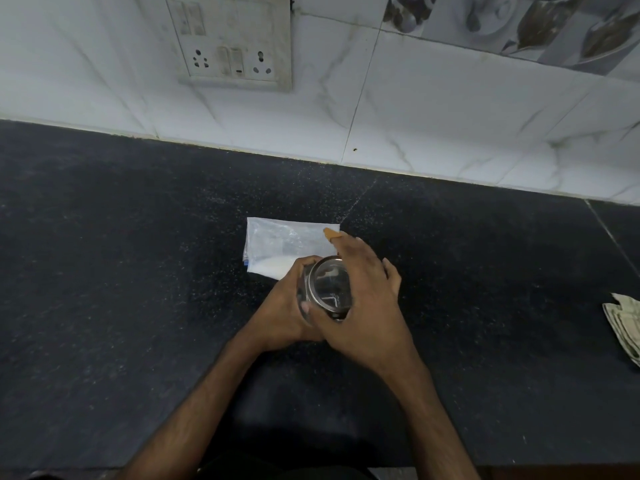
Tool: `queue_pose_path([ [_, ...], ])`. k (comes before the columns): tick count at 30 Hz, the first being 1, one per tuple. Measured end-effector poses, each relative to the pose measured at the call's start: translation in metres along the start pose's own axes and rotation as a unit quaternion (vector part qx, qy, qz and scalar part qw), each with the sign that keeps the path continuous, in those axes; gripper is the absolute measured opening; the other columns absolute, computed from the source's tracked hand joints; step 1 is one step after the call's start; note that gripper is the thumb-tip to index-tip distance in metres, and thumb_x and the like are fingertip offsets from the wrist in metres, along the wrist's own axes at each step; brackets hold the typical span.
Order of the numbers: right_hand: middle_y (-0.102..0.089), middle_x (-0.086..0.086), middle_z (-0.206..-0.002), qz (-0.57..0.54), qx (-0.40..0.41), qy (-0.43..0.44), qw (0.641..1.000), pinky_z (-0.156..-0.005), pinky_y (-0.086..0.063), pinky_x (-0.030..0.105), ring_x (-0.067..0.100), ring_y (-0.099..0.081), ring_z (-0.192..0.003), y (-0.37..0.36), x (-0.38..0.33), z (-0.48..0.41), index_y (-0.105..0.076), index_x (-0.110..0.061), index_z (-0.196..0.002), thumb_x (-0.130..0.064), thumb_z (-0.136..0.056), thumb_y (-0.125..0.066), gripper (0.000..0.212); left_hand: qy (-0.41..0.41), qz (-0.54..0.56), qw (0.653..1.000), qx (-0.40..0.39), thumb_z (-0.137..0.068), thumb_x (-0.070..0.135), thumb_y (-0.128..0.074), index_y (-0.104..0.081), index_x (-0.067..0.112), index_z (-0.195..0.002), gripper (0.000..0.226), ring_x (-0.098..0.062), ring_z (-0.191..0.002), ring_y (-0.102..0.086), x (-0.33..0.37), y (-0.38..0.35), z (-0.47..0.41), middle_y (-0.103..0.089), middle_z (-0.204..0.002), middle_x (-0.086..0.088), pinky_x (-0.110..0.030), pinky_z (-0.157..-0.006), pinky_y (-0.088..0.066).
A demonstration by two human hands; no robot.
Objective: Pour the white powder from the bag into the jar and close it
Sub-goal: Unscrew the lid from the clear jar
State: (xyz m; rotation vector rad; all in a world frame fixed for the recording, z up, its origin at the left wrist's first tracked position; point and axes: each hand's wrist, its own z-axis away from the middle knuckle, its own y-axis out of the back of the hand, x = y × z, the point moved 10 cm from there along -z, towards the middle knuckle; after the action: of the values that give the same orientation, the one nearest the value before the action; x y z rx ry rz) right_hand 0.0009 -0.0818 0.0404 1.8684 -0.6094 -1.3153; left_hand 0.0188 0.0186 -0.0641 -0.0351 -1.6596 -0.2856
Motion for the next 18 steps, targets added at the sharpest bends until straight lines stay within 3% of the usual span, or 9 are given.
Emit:
queue_pose_path([
  [3, -0.053, -0.009, -0.139, 0.022, 0.027, -0.017, 0.999, -0.116, -0.026, 0.042, 0.008, -0.042, -0.132, 0.007, 0.003, -0.001, -0.036, -0.032, -0.148, -0.051, -0.072, -0.071, 0.086, -0.006, -0.009, 1.000, -0.003, -0.057, 0.001, -0.095, -0.040, 0.027, -0.141, 0.104, -0.009, -0.126, -0.058, -0.001, 0.000, 0.000, -0.060, -0.132, 0.014, -0.019, -0.099, -0.049],
  [7, -0.050, -0.013, -0.143, -0.011, -0.029, 0.012, 0.999, -0.118, -0.022, 0.054, 0.002, -0.035, -0.139, -0.002, 0.002, -0.001, -0.044, -0.036, -0.142, -0.039, -0.069, -0.064, 0.076, -0.006, 0.003, 1.000, 0.001, -0.057, -0.003, -0.095, -0.040, 0.019, -0.142, 0.104, -0.013, -0.127, -0.059, -0.002, 0.000, 0.000, -0.060, -0.135, 0.009, -0.018, -0.099, -0.047],
  [10, -0.050, -0.010, -0.143, 0.024, 0.007, -0.001, 1.000, -0.117, -0.026, 0.045, 0.006, -0.040, -0.136, 0.004, 0.003, -0.003, -0.044, -0.034, -0.142, -0.053, -0.069, -0.066, 0.078, -0.005, 0.002, 1.000, -0.002, -0.059, -0.006, -0.093, -0.040, 0.020, -0.141, 0.102, -0.013, -0.126, -0.059, -0.002, -0.001, 0.001, -0.060, -0.133, 0.009, -0.018, -0.097, -0.048],
  [13, -0.053, -0.006, -0.133, 0.023, -0.001, -0.002, 1.000, -0.112, -0.034, 0.048, 0.009, -0.047, -0.123, -0.002, 0.001, -0.005, -0.056, -0.026, -0.133, -0.044, -0.069, -0.070, 0.068, -0.009, 0.008, 1.000, -0.002, -0.058, -0.006, -0.094, -0.039, 0.018, -0.144, 0.104, -0.013, -0.126, -0.059, -0.001, -0.001, 0.000, -0.060, -0.135, 0.009, -0.017, -0.097, -0.048],
  [16, -0.049, -0.010, -0.140, -0.006, -0.049, 0.014, 0.999, -0.118, -0.022, 0.054, 0.006, -0.043, -0.132, -0.008, 0.001, -0.007, -0.049, -0.032, -0.138, -0.042, -0.066, -0.066, 0.074, -0.011, 0.013, 1.000, -0.001, -0.059, -0.005, -0.094, -0.039, 0.016, -0.144, 0.104, -0.014, -0.128, -0.058, -0.001, -0.001, -0.001, -0.059, -0.137, 0.007, -0.019, -0.100, -0.047],
  [18, -0.047, -0.011, -0.144, -0.009, -0.039, 0.012, 0.999, -0.120, -0.019, 0.052, 0.005, -0.040, -0.136, -0.003, 0.002, -0.007, -0.042, -0.036, -0.142, -0.048, -0.068, -0.068, 0.080, -0.010, 0.018, 1.000, -0.003, -0.060, -0.004, -0.094, -0.041, 0.022, -0.143, 0.101, -0.015, -0.127, -0.059, -0.001, -0.002, -0.001, -0.060, -0.136, 0.007, -0.022, -0.099, -0.049],
])
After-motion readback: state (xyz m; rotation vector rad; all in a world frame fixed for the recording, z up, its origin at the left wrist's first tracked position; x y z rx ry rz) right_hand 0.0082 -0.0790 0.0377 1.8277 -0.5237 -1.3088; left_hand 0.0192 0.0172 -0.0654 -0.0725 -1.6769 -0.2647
